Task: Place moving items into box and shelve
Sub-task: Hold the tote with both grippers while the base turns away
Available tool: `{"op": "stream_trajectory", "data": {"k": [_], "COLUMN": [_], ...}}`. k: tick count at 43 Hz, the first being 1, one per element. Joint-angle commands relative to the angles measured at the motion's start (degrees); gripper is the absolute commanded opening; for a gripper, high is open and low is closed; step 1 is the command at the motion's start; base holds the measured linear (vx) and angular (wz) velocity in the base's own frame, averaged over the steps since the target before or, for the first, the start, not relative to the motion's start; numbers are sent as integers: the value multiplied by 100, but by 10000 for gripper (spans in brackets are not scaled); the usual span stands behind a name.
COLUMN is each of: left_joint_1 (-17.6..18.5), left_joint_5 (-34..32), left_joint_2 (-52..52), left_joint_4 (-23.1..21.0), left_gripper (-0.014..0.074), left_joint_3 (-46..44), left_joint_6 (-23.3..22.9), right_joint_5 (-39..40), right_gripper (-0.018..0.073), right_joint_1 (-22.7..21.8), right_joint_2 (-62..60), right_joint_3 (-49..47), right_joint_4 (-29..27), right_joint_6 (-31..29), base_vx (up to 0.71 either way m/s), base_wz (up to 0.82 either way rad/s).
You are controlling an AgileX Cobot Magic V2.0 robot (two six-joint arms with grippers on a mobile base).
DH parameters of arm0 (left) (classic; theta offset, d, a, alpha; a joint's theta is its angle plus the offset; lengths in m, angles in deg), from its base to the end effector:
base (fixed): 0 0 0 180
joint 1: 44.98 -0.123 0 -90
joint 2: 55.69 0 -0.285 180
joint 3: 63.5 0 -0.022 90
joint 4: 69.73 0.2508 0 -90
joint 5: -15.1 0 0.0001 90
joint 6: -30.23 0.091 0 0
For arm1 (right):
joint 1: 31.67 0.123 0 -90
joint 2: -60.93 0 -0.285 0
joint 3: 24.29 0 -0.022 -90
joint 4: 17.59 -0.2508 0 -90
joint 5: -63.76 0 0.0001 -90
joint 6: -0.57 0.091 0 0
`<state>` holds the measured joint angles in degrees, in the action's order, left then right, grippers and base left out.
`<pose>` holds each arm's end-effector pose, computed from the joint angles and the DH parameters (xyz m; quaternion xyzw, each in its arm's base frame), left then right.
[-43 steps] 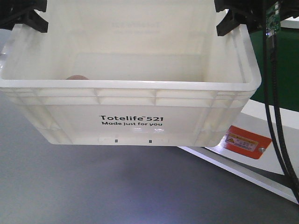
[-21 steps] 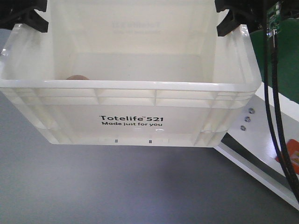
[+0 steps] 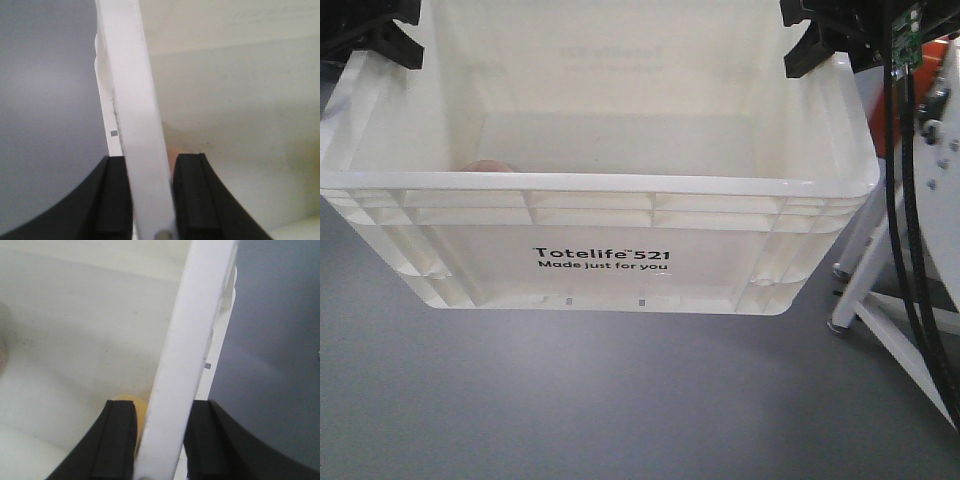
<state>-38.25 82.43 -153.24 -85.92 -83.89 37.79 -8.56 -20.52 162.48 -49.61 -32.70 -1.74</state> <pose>0.3241 -0.0618 0.4118 0.1053 0.9371 -0.1381 0.3029 0.3313 0.0883 0.4085 -0.1074 0.9482 0.1517 0.2577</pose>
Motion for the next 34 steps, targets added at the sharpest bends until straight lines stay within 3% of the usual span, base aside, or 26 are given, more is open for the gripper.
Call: {"op": "stream_trajectory", "data": {"k": [1,34], "left_joint_1": [87,87], "left_joint_5": [-544,-544], "left_joint_2": [331,331], "left_joint_4": [-784,-784], "left_gripper": [-6,-6], "left_joint_3": [-261,-261], "left_joint_6": [57,56], "right_joint_5": [533,504], "right_gripper": [-4,-4], "right_joint_1": [41,41], "right_joint_2": [-374,-374], "right_joint_3": [-225,-225], "right_joint_4": [-825,-825], "right_joint_6": [-162,-162], "base_vx": [9,13], "base_wz": [76,77]}}
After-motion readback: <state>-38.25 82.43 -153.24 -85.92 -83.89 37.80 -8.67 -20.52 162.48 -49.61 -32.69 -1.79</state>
